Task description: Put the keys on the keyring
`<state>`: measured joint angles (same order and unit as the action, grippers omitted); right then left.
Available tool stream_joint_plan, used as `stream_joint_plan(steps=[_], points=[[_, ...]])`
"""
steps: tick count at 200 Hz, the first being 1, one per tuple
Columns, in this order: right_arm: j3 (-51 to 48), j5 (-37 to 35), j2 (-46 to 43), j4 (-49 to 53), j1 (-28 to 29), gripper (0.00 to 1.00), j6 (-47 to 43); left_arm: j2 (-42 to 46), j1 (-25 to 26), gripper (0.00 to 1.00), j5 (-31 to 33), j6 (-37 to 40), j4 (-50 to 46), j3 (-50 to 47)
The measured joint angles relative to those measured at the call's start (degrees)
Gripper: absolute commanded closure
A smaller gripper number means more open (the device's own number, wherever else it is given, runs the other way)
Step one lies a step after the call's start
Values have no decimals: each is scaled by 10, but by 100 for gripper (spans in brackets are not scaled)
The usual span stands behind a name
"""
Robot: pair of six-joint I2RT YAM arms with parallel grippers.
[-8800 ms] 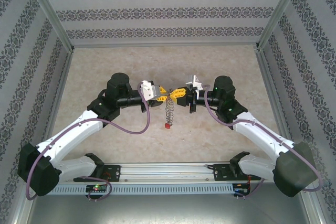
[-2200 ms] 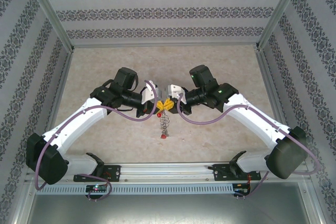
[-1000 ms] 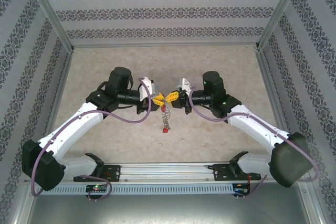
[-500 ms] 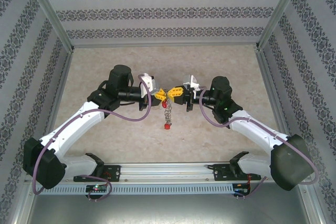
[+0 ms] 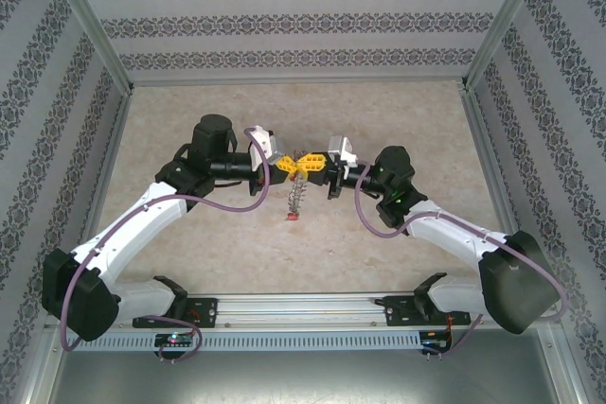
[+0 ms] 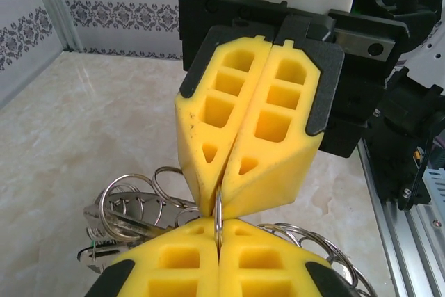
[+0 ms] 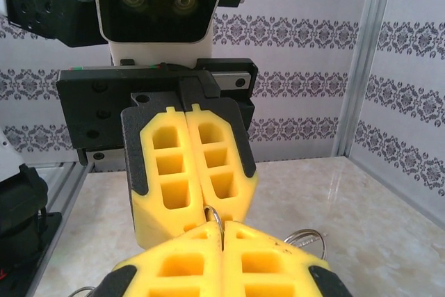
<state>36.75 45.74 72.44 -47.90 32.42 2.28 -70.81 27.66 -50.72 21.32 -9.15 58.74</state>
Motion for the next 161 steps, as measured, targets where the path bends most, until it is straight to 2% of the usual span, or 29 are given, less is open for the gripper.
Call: stream_joint_plan(steps=[35, 56, 69, 109, 161], points=[[-5, 21, -11, 31, -8, 100, -22, 0, 4, 100, -2, 23, -38, 7], [2, 53, -35, 105, -16, 84, -63, 0, 13, 100, -1, 43, -66, 12], [10, 66, -48, 153, -22, 79, -90, 0, 15, 100, 1, 55, -87, 14], [12, 80, -62, 231, -46, 67, -137, -2, 15, 100, 20, 103, -171, 43], [36, 78, -53, 282, -41, 61, -173, -8, 15, 100, 32, 163, -237, 75]])
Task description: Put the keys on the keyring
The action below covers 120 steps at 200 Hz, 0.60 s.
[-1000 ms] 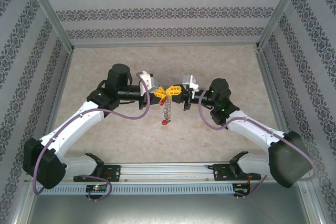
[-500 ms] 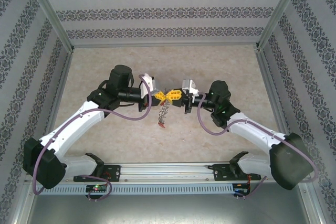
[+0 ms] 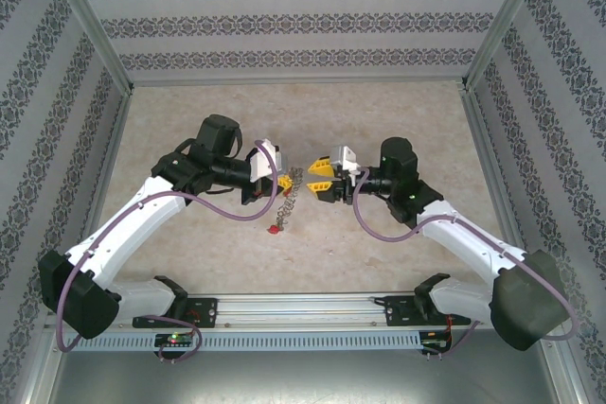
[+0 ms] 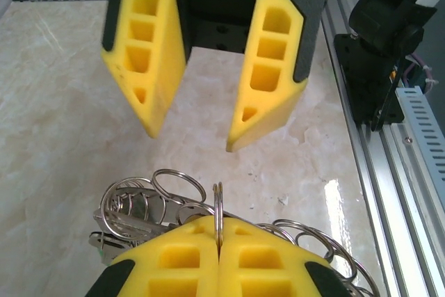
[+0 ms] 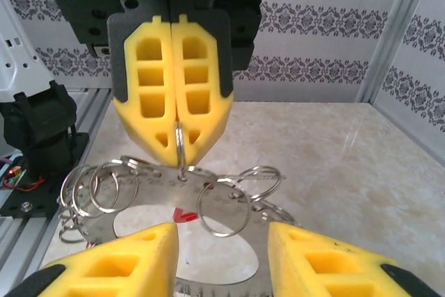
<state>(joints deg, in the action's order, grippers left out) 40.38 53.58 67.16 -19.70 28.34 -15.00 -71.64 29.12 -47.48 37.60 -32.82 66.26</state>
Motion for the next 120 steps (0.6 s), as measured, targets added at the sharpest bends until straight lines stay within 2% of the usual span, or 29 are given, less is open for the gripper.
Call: stream_joint_plan(steps=[41, 68, 120], points=[[9, -16, 14, 2, 16, 61, -2, -4, 0, 100, 0, -23, 10, 0], [-2, -41, 5, 2, 15, 58, 2, -10, 0, 100, 35, -101, 50, 0], [-85, -99, -81, 39, 25, 50, -10, -35, 0, 100, 99, -256, 116, 0]])
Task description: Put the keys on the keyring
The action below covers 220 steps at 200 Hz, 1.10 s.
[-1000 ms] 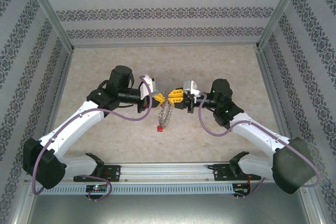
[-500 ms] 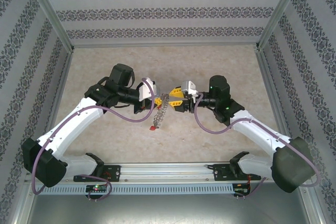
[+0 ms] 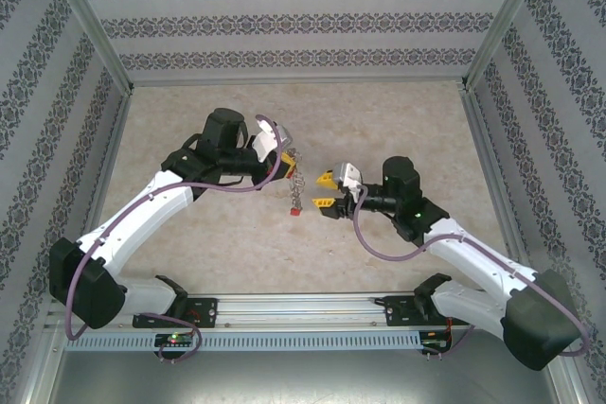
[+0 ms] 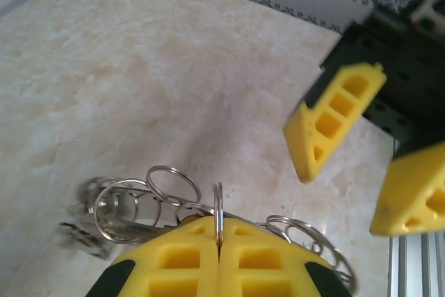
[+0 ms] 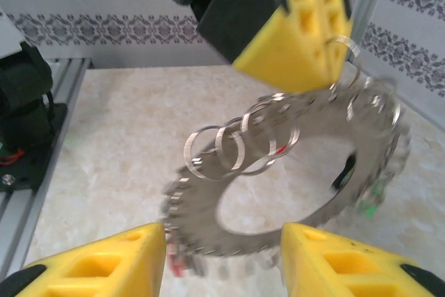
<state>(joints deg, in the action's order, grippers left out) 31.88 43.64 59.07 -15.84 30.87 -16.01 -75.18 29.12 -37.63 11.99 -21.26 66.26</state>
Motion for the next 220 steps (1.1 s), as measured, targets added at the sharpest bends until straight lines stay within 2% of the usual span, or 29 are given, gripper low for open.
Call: stream_joint_plan(steps=[36, 92, 103, 122, 146, 152, 167, 185, 205, 220], points=[[-2, -14, 15, -3, 24, 37, -1, -1, 0, 100, 0, -54, 39, 0], [36, -68, 89, -30, 24, 36, 70, -1, 0, 100, 0, -109, 58, 0], [41, -80, 96, -37, 27, 42, 82, -1, 0, 100, 0, -119, 61, 0], [47, -102, 108, -44, 36, 63, 96, -1, 0, 100, 7, -140, 69, -1], [49, -136, 117, -48, 50, 83, 103, -1, 0, 98, 21, -161, 76, -13], [49, -147, 118, -47, 50, 85, 107, -1, 0, 94, 26, -166, 76, -17], [49, -166, 122, -41, 49, 91, 117, -1, -1, 75, 34, -172, 76, -21], [49, -171, 126, -29, 49, 96, 125, 0, 0, 69, 49, -183, 78, -26], [49, -161, 130, -18, 49, 96, 145, 4, -1, 55, 66, -186, 80, -32], [49, -137, 136, -12, 45, 95, 168, 14, -3, 50, 88, -184, 80, -37]])
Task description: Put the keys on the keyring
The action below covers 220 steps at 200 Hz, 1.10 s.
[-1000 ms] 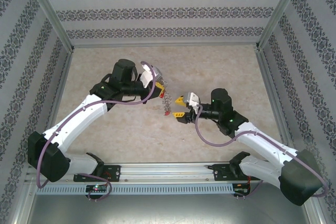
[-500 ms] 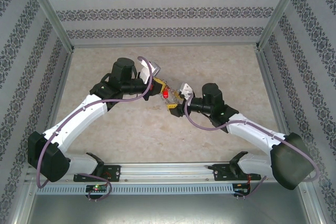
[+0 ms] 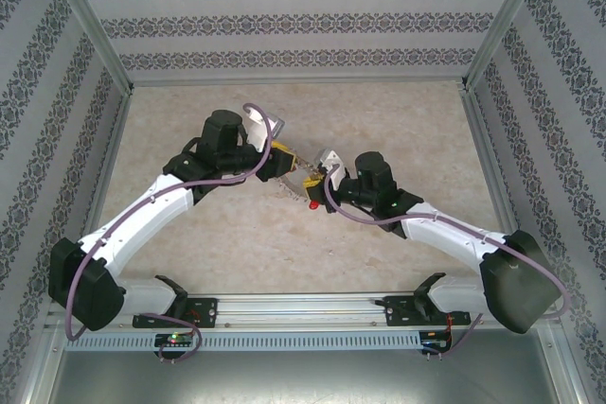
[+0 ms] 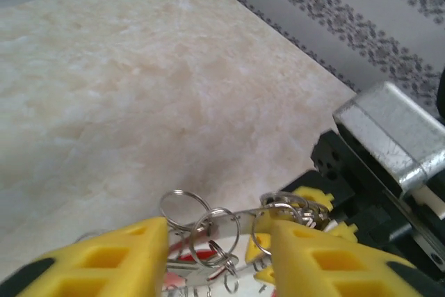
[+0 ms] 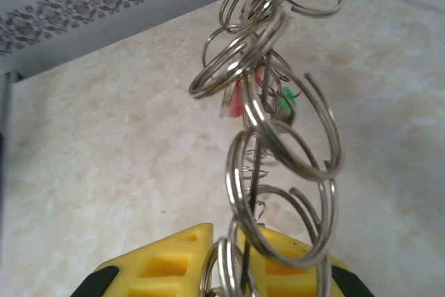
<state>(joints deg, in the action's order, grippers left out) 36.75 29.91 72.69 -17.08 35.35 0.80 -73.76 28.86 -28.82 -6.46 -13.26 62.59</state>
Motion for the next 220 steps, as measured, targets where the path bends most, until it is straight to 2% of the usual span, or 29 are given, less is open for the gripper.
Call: stream_joint_plan(steps=[46, 80, 134, 156, 200, 220], points=[[12, 109, 57, 17, -2, 94, 112, 66, -10, 39, 99, 14, -1, -20], [24, 152, 123, 22, -3, 94, 195, 96, -31, 38, 158, 23, -2, -34], [44, 187, 229, 19, -15, 92, 274, 98, -70, 37, 171, 20, -5, -73], [44, 189, 241, 17, -22, 87, 283, 99, -80, 37, 171, 16, -6, -91], [45, 189, 255, 1, -38, 87, 290, 108, -91, 37, 171, 3, -7, -113], [51, 191, 271, -14, -38, 78, 298, 108, -94, 37, 171, -3, -7, -120]])
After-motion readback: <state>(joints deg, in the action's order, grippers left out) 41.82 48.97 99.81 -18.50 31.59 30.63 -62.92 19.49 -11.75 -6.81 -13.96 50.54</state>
